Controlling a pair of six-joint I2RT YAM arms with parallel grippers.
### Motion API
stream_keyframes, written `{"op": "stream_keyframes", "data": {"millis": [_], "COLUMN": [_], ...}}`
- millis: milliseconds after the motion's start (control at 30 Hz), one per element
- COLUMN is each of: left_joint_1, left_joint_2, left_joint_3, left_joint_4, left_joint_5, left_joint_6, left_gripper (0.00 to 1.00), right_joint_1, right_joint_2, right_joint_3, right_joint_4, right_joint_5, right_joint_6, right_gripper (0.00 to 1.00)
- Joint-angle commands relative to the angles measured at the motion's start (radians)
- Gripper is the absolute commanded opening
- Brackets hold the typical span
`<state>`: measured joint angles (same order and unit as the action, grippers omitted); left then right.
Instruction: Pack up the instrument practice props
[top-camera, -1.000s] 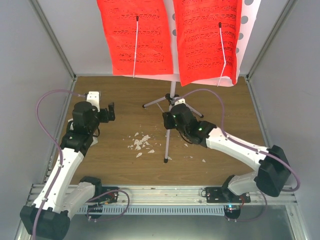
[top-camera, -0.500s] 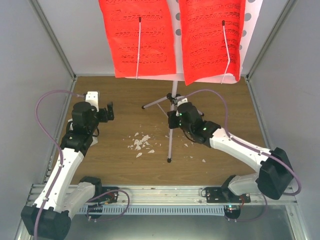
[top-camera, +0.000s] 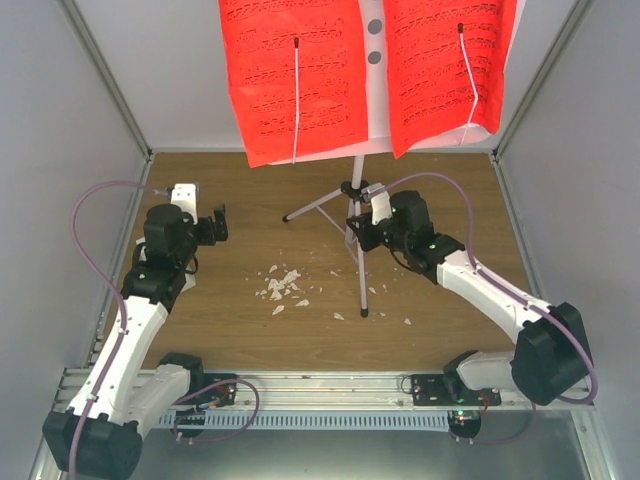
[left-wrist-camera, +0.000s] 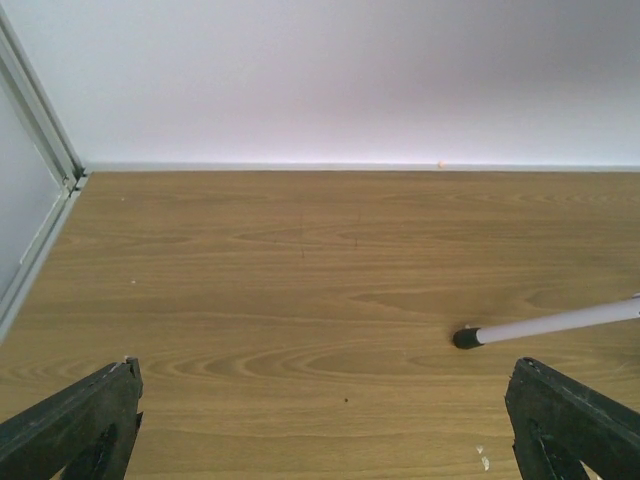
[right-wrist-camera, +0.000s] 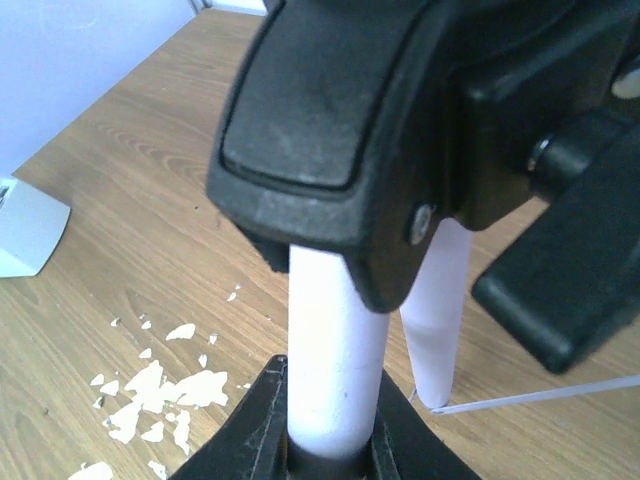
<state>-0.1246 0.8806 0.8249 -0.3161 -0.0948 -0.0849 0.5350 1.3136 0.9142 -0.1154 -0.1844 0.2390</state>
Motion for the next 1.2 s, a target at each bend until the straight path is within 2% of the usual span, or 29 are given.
{"op": "stream_keyframes", "data": {"millis": [0,67,133,200,267,333,533,633,767,833,933,1033,1167], "left_joint_1": [0.01,0.011,0.01,0.01,0.011,0.01,0.011,0.01,0.01,0.01,0.01,0.01,0.01], "left_joint_2": [-0.024,-0.03,-0.034,-0.037,-0.037,-0.04,-0.078,-0.107,-0.166,-0.183,-0.168,-0.109,-0.012], "left_joint_3": [-0.017,-0.021,-0.025,-0.027,-0.027,-0.029,-0.045,-0.037,0.021,0.081,0.225,0.401,0.583], "left_joint_4": [0.064,0.07,0.075,0.081,0.081,0.081,0.104,0.095,0.026,-0.02,-0.088,-0.162,-0.225], "left_joint_5": [0.013,0.031,0.048,0.065,0.076,0.084,0.122,0.137,0.214,0.306,0.487,0.623,0.744], "left_joint_6": [0.015,0.017,0.018,0.02,0.023,0.024,0.028,0.015,-0.043,-0.083,-0.14,-0.184,-0.228], "left_gripper": [0.99,0.99,0.99,0.99,0.99,0.99,0.99,0.99,0.99,0.99,0.99,0.99,0.99], "right_joint_1": [-0.042,-0.048,-0.049,-0.052,-0.051,-0.052,-0.051,-0.05,-0.05,-0.05,-0.027,0.075,0.279], "right_joint_2": [0.012,0.006,-0.001,-0.007,-0.017,-0.037,-0.132,-0.192,-0.283,-0.318,-0.349,-0.386,-0.37], "right_joint_3": [-0.013,-0.017,-0.016,-0.016,-0.018,-0.025,-0.069,-0.097,-0.116,-0.108,-0.076,-0.074,0.03], "right_joint_4": [0.02,0.025,0.029,0.03,0.027,0.025,0.01,-0.006,-0.056,-0.097,-0.136,-0.07,-0.038], "right_joint_5": [-0.064,-0.071,-0.075,-0.079,-0.082,-0.078,-0.073,-0.059,-0.046,-0.058,-0.183,-0.227,-0.106], "right_joint_6": [-0.305,-0.314,-0.32,-0.32,-0.317,-0.311,-0.272,-0.231,-0.112,-0.021,0.105,0.23,0.288], "right_gripper": [0.0,0.0,0.05,0.2,0.46,0.67,0.9,0.96,0.98,0.98,0.91,0.89,0.85]}}
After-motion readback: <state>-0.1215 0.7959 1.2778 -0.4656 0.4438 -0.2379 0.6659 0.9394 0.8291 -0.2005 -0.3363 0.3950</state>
